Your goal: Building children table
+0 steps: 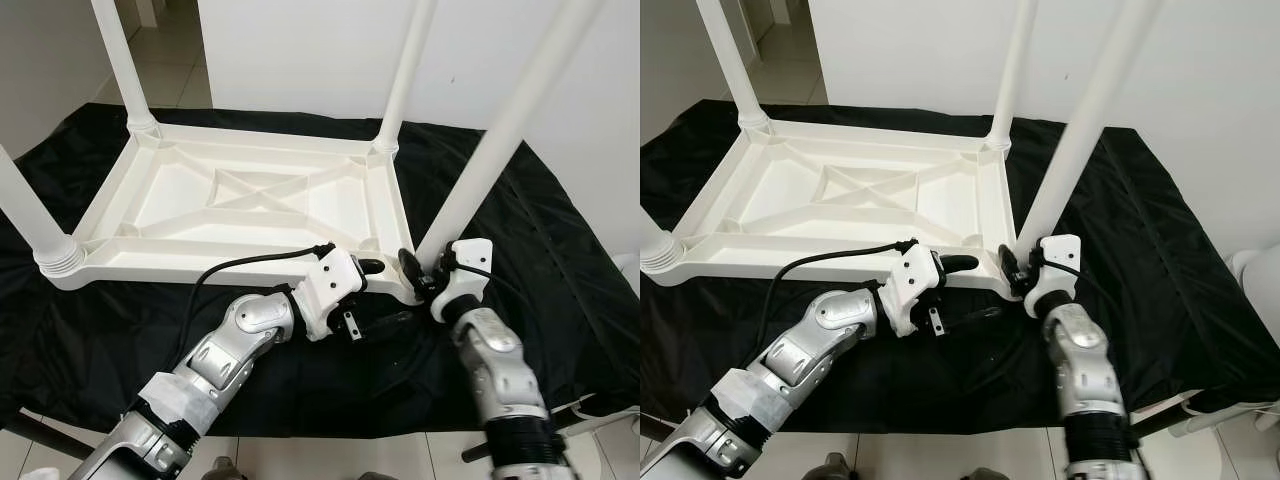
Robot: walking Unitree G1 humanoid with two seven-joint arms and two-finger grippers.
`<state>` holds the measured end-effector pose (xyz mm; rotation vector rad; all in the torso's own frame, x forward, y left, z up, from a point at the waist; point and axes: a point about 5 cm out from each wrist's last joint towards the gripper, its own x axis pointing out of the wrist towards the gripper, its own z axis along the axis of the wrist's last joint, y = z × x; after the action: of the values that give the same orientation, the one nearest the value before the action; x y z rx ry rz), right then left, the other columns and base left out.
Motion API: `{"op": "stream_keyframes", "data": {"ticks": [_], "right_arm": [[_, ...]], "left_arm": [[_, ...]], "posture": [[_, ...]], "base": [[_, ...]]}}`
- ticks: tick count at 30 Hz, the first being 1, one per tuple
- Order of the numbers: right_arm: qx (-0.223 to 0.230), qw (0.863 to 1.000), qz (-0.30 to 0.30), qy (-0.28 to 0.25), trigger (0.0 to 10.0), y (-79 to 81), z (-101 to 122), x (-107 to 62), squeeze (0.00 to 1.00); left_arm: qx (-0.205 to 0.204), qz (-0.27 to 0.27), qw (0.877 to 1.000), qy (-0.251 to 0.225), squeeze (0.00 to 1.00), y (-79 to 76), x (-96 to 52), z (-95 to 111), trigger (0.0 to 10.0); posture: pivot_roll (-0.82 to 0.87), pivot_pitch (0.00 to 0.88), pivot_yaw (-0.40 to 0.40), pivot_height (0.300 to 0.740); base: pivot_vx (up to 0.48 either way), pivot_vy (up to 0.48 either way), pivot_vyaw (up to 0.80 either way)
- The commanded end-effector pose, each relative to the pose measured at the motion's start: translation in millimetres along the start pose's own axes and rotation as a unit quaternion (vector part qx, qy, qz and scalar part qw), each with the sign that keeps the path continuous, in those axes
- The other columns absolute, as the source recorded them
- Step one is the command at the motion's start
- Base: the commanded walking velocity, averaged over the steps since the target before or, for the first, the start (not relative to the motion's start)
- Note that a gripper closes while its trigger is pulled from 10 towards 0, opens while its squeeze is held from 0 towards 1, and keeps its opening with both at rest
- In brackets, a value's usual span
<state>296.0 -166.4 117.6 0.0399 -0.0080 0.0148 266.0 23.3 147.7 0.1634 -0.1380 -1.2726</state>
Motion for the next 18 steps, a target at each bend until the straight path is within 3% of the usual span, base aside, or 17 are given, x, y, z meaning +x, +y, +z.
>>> {"op": "stream_keyframes", "data": {"ticks": [1, 5, 8, 13, 16, 17, 18], "right_arm": [[-0.012, 0.997, -0.074, 0.018, 10.0, -8.6, -6, -3.5, 0.00], [-0.014, 0.995, -0.098, 0.018, 10.0, -5.4, -6, -4.5, 0.00], [-0.010, 0.990, -0.137, 0.023, 10.0, 6.2, -8, -6.5, 0.00], [0.014, 0.991, -0.129, 0.015, 10.0, 25.9, -6, -8.0, 0.00], [0.013, 0.992, -0.125, 0.009, 10.0, 24.9, -4, -9.0, 0.00], [0.011, 0.992, -0.128, 0.002, 10.0, 21.6, -3, -10.3, 1.00], [0.011, 0.992, -0.128, 0.002, 10.0, 21.6, -3, -10.3, 1.00]], "left_arm": [[0.004, -0.070, 0.998, 0.004, 0.00, -5.8, 0.2, 0, 10.0], [0.004, -0.070, 0.998, 0.004, 0.00, -6.0, 0.3, 0, 10.0], [0.003, -0.071, 0.997, 0.004, 0.00, -6.5, 0.3, 0, 10.0], [0.001, -0.069, 0.998, 0.002, 0.00, -7.3, 0.9, 1, 10.0], [0.001, -0.069, 0.998, 0.001, 0.00, -7.5, 1.2, 1, 10.0], [0.001, -0.069, 0.998, 0.000, 0.00, -7.4, 1.4, 1, 10.0], [0.001, -0.069, 0.998, 0.000, 0.00, -7.4, 1.4, 1, 10.0]], "posture": [[0.02, 0.000, -0.043, 0.740], [0.02, 0.000, -0.043, 0.740], [0.02, 0.000, -0.048, 0.740], [0.02, 0.000, -0.052, 0.740], [0.02, 0.000, -0.055, 0.740], [0.02, 0.000, -0.057, 0.740], [0.02, 0.000, -0.057, 0.740]], "base": [[0.000, 0.000, 0.00], [0.000, 0.000, 0.00], [0.000, 0.000, 0.00], [0.000, 0.000, 0.00], [0.000, 0.000, 0.00], [0.000, 0.000, 0.00], [0.000, 0.000, 0.00]]}}
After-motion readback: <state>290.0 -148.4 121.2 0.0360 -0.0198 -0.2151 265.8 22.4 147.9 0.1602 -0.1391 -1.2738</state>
